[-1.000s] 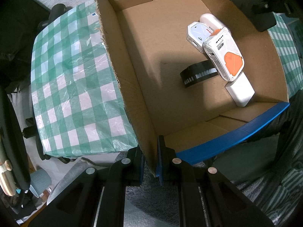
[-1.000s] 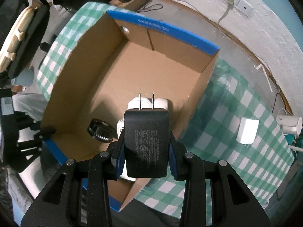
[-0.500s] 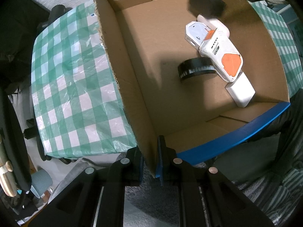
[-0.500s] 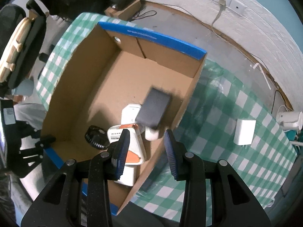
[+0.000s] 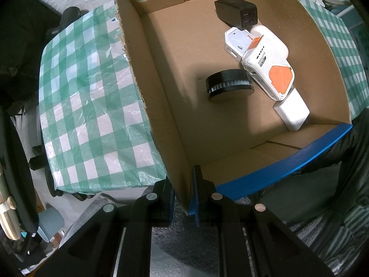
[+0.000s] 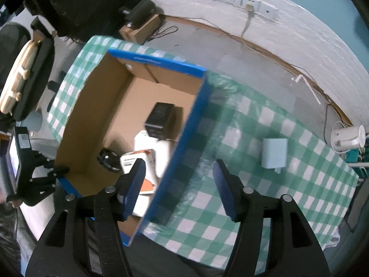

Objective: Organize rigid objects

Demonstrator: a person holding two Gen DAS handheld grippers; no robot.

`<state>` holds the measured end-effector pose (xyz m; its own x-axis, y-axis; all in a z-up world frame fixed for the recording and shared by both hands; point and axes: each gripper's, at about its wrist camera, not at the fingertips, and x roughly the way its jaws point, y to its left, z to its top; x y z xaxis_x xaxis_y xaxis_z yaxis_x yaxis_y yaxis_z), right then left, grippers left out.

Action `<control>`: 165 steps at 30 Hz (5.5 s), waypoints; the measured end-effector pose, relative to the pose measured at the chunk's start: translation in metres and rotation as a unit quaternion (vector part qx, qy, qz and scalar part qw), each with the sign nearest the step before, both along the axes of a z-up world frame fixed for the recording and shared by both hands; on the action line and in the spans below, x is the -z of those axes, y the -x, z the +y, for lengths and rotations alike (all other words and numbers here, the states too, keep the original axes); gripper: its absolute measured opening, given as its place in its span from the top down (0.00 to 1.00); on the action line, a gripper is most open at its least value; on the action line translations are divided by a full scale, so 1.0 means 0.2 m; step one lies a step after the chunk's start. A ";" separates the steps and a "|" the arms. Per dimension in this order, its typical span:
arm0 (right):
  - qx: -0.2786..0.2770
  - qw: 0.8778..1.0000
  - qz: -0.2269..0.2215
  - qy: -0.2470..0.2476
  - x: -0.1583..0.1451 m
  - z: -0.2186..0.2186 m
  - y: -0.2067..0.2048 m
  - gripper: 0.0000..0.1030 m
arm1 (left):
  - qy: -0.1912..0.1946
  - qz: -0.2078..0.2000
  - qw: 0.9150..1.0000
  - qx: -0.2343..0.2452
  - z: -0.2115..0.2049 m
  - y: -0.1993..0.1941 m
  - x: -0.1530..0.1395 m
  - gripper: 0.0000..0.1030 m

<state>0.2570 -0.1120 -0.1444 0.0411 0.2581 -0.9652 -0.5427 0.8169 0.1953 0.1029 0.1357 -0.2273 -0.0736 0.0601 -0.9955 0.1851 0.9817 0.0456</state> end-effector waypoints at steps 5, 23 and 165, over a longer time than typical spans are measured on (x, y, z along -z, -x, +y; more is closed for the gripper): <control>0.025 1.000 0.003 0.005 0.00 -0.13 -0.07 0.35 | 0.000 0.000 1.000 0.001 0.00 0.00 0.00 0.88; 0.046 0.997 -0.005 0.058 0.38 -0.50 -0.32 0.35 | -0.002 0.006 1.000 0.002 -0.02 0.00 0.01 0.88; 0.133 0.971 -0.194 -0.053 -0.70 -0.51 0.56 0.27 | 0.031 -0.170 0.983 -0.061 -0.14 0.13 -0.47 0.47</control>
